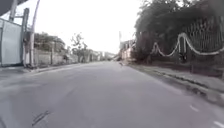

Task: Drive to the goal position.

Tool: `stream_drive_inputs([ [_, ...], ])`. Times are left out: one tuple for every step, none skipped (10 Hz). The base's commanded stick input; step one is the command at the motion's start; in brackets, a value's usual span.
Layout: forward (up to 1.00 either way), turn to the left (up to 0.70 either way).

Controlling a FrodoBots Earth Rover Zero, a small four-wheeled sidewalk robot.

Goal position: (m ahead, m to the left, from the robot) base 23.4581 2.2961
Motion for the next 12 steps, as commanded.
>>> stream_drive_inputs([
  [1.00,0.05],
  [1.00,0.05],
  [1.00,0.05],
  [1.00,0.05],
  [1.00,0.05],
  [1.00,0.05],
  [1.00,0.05],
  [1.00,0.05],
  [1.00,0.05],
  [1.00,0.05],
  [1.00,0.05],
  [1.00,0.05],
])
